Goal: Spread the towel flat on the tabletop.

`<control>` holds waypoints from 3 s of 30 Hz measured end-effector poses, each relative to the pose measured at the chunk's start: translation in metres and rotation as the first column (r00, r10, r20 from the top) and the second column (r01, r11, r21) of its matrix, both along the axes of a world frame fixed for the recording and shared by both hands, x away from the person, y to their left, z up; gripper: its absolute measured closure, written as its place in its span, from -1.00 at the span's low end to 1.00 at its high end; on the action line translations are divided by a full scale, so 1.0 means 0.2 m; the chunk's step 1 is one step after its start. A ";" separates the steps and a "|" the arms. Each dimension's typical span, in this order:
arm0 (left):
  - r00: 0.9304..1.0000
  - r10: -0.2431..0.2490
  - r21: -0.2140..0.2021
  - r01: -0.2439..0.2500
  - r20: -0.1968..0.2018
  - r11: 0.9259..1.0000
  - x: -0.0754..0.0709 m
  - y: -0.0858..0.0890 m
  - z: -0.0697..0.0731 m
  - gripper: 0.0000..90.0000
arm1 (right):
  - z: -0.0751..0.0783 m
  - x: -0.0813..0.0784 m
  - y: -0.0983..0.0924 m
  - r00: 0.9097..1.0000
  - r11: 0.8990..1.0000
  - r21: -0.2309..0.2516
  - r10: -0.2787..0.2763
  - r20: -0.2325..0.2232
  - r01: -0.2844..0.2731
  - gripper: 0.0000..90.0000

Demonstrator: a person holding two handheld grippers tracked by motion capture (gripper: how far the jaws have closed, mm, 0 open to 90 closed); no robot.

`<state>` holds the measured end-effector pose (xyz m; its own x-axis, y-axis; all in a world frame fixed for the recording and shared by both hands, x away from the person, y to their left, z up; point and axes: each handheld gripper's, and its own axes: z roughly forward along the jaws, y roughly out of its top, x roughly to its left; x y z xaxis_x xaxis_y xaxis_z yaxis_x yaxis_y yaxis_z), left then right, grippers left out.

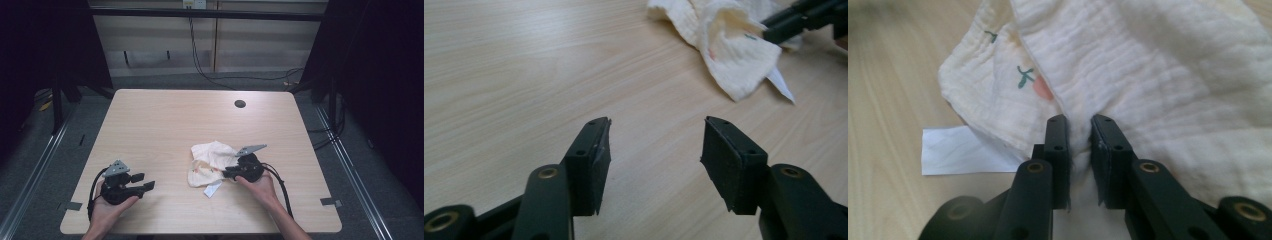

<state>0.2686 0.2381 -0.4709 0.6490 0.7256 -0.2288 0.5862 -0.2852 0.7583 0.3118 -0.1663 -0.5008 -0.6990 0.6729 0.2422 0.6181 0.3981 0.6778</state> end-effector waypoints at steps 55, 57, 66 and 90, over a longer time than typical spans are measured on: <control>0.958 -0.274 -0.029 0.273 -0.088 0.962 0.19 -0.48 -0.11 0.99 | 0.01 -0.32 -0.07 0.992 0.994 -0.052 0.096 0.083 -0.092 0.70; 0.962 -0.264 -0.040 0.261 -0.069 0.964 0.19 -0.45 -0.09 0.99 | 0.05 -0.32 -0.10 0.993 0.995 0.018 0.094 0.074 -0.096 0.87; 0.960 -0.274 -0.029 0.273 -0.051 0.962 0.20 -0.43 -0.08 0.99 | 0.07 -0.23 -0.25 0.999 0.995 0.103 -0.016 0.044 0.012 0.84; 0.963 -0.260 -0.055 0.257 -0.074 0.965 0.22 -0.41 -0.09 0.98 | 0.02 -0.25 -0.26 0.990 0.998 0.030 -0.064 0.124 0.060 0.68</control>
